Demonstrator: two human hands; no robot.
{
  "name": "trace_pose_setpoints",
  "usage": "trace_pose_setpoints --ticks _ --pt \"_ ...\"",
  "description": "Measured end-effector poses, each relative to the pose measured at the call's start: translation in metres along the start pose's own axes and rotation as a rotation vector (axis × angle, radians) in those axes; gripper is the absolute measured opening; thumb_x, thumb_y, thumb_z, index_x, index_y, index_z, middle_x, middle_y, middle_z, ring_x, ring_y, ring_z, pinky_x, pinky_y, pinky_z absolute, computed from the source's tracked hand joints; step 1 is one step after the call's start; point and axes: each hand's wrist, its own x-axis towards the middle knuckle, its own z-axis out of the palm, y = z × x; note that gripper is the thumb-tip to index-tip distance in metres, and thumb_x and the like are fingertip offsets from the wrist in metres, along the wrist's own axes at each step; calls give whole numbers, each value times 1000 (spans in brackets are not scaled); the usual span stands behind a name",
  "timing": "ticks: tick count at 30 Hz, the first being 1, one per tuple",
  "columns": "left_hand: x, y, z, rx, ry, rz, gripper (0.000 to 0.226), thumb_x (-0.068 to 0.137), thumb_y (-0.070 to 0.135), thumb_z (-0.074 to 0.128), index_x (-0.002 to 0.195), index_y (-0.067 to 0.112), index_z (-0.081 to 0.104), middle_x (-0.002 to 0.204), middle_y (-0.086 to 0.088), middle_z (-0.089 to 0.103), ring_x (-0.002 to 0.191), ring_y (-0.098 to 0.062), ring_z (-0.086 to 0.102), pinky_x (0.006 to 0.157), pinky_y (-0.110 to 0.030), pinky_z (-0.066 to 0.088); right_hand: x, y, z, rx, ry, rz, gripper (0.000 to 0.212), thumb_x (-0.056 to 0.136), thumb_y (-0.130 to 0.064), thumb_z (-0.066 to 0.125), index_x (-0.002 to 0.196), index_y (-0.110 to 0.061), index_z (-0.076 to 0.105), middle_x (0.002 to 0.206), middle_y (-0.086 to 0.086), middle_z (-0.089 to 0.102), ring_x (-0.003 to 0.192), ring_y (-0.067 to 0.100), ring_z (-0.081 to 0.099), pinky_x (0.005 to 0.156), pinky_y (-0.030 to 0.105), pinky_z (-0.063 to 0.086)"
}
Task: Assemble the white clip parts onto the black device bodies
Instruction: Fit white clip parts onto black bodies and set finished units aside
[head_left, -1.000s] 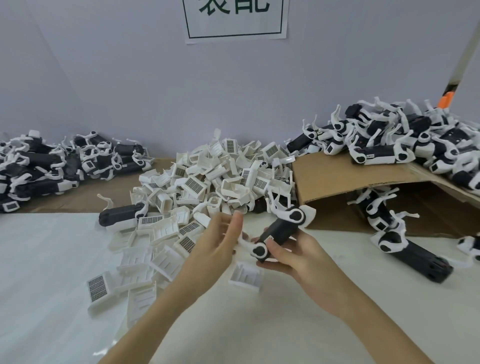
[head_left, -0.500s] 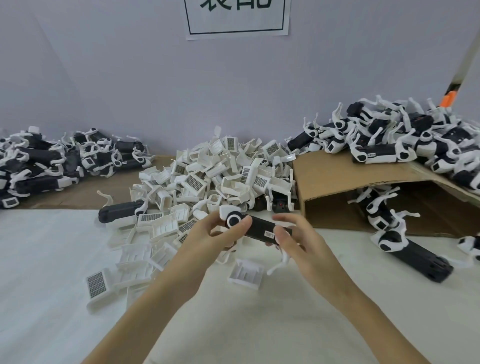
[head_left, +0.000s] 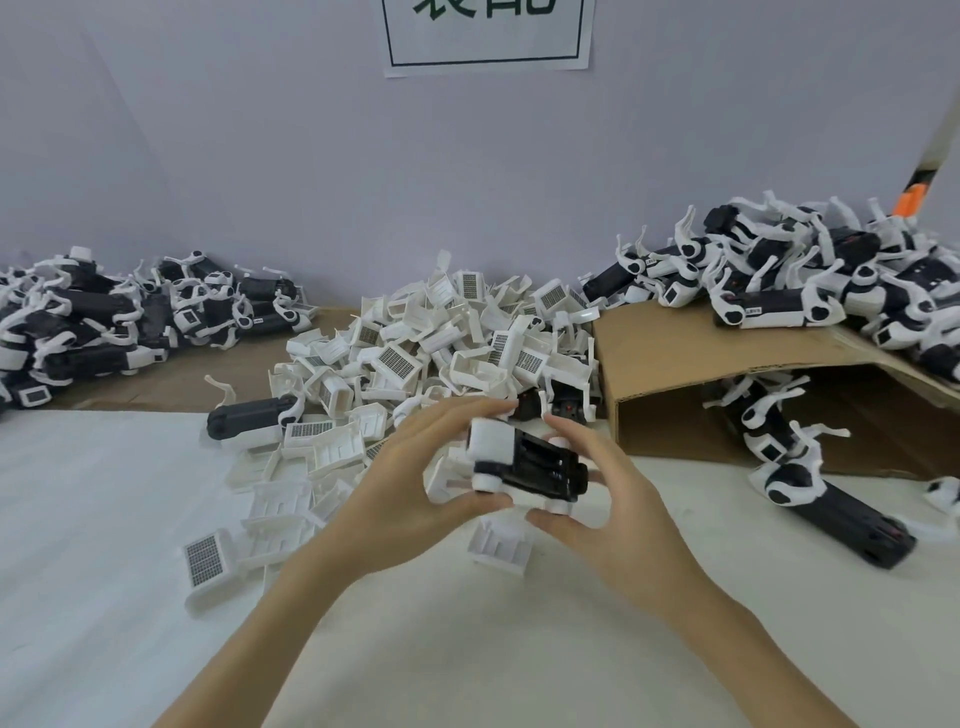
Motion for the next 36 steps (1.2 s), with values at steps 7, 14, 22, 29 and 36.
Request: trace_pose_setpoints --ticks 7,14,22,29,36 --pt "-2 -6 -2 116 38 -11 78 80 53 82 150 42 51 148 28 53 150 -5 38 125 -35 32 2 3 0 -206 98 -175 74 83 -22 88 147 -32 54 144 -21 46 135 3 49 107 16 44" --pt "-7 17 32 139 130 140 72 85 57 81 147 27 61 134 7 56 120 -18 59 102 -38 49 -4 4 24 59 -4 -48 54 92 1 71 135 -30 59 131 -13 64 121 14 65 103 37 55" --pt "-3 19 23 -186 82 18 31 102 45 65 129 33 73 129 10 61 129 -21 59 107 -24 43 -5 1 21 77 90 -72 59 88 -5 82 134 -36 63 131 -15 65 124 14 62 96 34 56" --pt "1 -5 2 -662 -84 -217 31 86 38 78 114 25 82 126 1 70 122 -19 65 99 -30 51 -8 -1 17 -46 60 -65 66 85 -18 86 135 -51 58 122 -8 56 118 14 56 104 31 46" --pt "0 -9 -4 -380 -64 -167 46 95 50 65 140 39 65 132 9 70 128 -14 64 104 -24 49 -9 -5 22 -131 128 -35 67 79 -37 89 141 -36 61 117 -10 57 117 5 51 98 12 39"
